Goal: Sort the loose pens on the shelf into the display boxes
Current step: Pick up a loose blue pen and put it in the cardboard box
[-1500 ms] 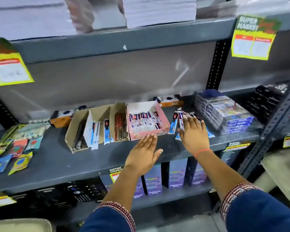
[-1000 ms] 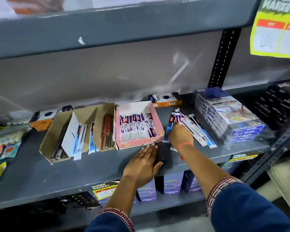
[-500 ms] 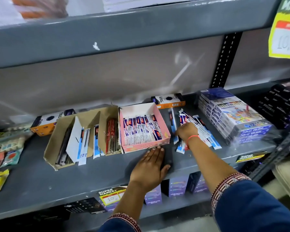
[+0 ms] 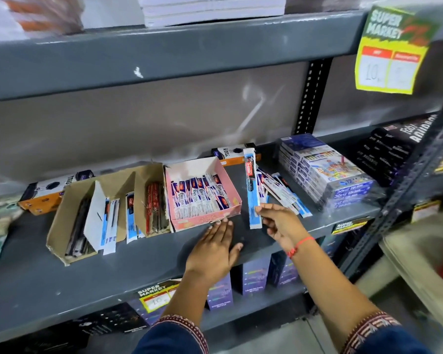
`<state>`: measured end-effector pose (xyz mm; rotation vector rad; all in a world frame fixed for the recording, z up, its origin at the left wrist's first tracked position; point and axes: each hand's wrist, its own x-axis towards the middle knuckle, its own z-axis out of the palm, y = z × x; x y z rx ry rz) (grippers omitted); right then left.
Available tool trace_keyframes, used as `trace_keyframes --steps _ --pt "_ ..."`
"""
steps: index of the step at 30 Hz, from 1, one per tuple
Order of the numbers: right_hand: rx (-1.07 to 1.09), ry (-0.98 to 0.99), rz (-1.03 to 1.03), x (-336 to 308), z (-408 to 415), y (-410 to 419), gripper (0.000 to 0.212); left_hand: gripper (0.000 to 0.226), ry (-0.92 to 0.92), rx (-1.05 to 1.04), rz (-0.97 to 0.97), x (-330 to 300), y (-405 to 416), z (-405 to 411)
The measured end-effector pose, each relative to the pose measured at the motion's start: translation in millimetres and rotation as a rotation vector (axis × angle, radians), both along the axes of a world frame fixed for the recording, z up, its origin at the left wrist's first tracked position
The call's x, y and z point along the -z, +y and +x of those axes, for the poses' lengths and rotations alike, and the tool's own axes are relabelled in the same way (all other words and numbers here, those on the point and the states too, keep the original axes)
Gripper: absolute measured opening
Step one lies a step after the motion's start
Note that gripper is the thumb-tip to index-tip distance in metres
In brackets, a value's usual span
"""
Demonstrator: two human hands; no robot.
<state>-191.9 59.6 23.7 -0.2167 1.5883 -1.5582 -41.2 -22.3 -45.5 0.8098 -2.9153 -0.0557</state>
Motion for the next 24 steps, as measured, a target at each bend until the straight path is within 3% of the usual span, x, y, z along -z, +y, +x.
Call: trace_keyframes --steps 14,19,24 --pt "-0.032 0.012 -0.107 -5 25 12 0.022 0.062 -0.015 -0.009 -0.015 -3 2 2" --pt "-0.182 0.05 -0.13 -11 56 -11 0.022 0.056 0.059 -0.011 0.056 -13 8 32" --pt "-0.35 0.099 -0.155 -11 124 -48 0.028 0.039 0.12 -0.106 -0.041 -15 6 95"
